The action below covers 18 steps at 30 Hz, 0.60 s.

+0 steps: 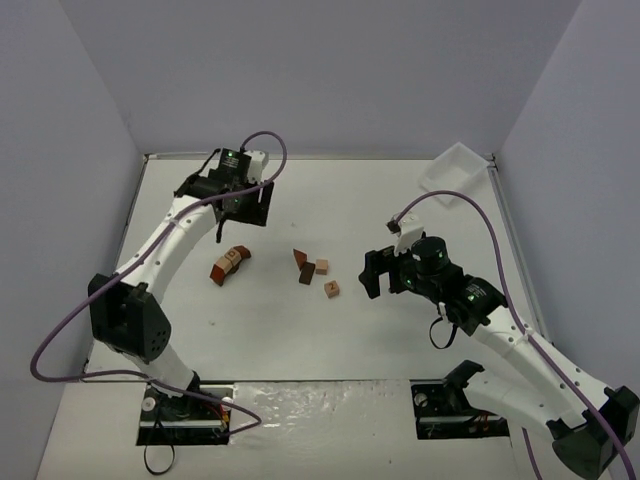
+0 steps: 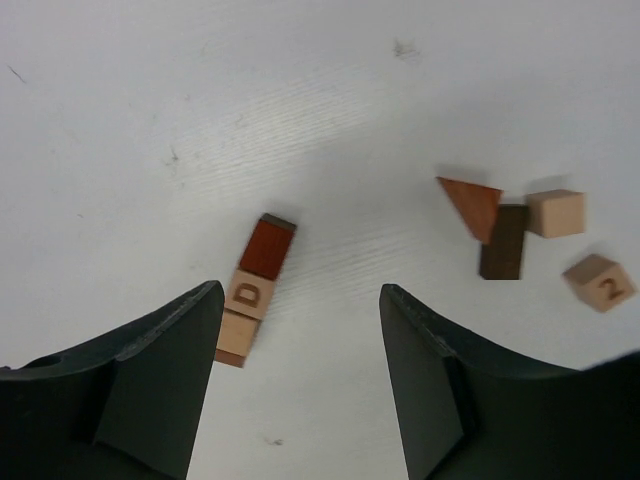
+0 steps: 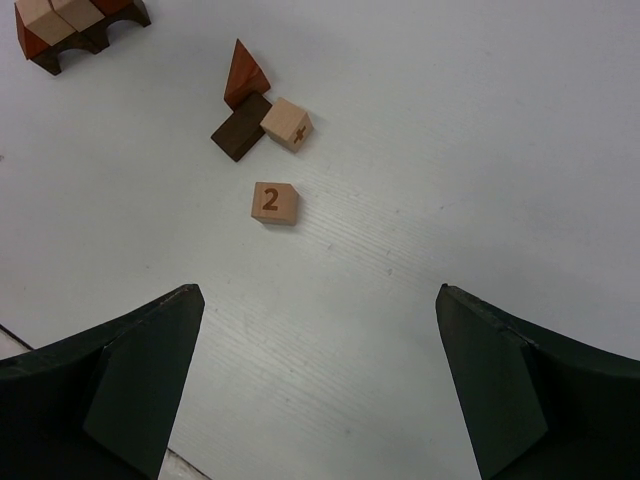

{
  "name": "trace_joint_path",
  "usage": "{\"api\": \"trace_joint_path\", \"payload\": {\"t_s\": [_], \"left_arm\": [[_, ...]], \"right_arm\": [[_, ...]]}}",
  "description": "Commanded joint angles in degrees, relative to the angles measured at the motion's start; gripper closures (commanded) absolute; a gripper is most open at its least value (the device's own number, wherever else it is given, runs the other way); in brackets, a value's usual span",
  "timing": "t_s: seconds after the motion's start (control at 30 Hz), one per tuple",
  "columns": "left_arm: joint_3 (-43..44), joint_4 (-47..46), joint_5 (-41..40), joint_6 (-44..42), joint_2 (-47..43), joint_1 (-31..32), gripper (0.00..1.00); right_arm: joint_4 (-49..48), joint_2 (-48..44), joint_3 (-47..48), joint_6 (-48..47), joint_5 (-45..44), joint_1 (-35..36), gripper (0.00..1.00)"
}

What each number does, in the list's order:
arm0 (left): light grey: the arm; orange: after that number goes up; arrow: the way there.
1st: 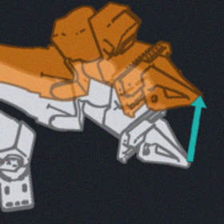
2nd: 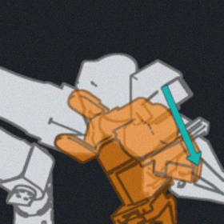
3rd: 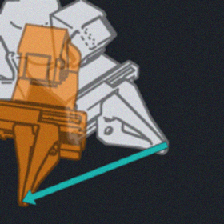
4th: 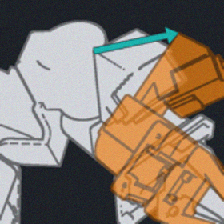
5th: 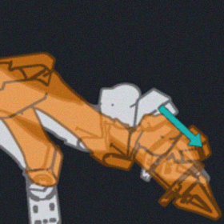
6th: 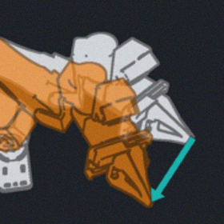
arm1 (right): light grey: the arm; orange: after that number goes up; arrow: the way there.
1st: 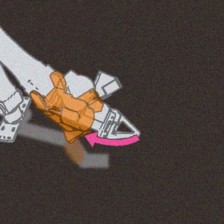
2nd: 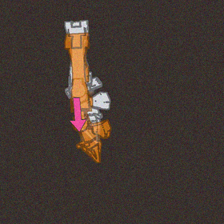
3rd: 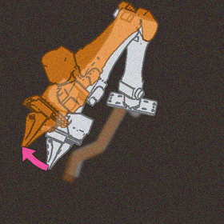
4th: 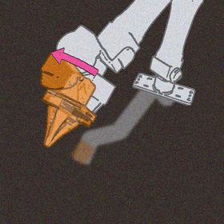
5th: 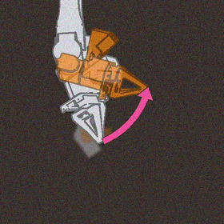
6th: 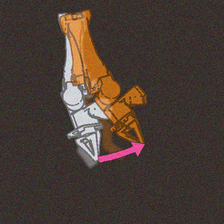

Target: Build the wood block tower

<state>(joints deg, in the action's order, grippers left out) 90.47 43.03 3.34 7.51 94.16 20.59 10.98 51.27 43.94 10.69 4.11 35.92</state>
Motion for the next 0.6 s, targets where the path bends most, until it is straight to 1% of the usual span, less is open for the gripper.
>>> {"api": "trace_joint_path", "payload": {"t_s": [0.0, 0.07, 0.13, 0.2, 0.23, 0.33, 0.43, 0.57], "left_arm": [[-6.31, -7.83, -2.69, 21.38, -4.76, 9.46, 0.39], [-7.12, -9.34, -6.18, 26.33, -3.91, 14.61, 0.38], [-7.36, -10.15, -8.9, 31.67, -2.63, 19.22, 0.34], [-6.76, -10.93, -10.23, 36.04, 0.27, 22.52, 0.3], [-6.54, -11.04, -10.63, 36.96, 0.84, 23.87, 0.29], [-4.39, -11.21, -12.17, 41.48, 5.55, 27.04, 0.27], [-3.11, -10.96, -13.44, 43.59, 8.75, 29.15, 0.26], [-3.1, -10.83, -13.49, 48.03, 10.96, 29.71, 0.27]], "right_arm": [[-1.84, -0.81, 2.38, 2.81, -3.91, -0.68, 0.0], [-1.53, -1.89, 2.02, 4.58, -7.4, -1.04, 0.0], [-0.33, -2.77, 1.94, 6.66, -11.75, -1.47, 0.0], [1.08, -3.87, 1.97, 7.97, -15.53, -2.35, 0.0], [1.75, -4.15, 2.02, 8.36, -16.96, -2.52, 0.0], [3.84, -6.37, 2.54, 9.93, -22.08, -3.4, 0.0], [5.64, -8.64, 2.9, 10.14, -25.73, -3.57, 0.0], [7.23, -11.19, 2.62, 10.11, -27.51, -3.52, 0.0]]}}
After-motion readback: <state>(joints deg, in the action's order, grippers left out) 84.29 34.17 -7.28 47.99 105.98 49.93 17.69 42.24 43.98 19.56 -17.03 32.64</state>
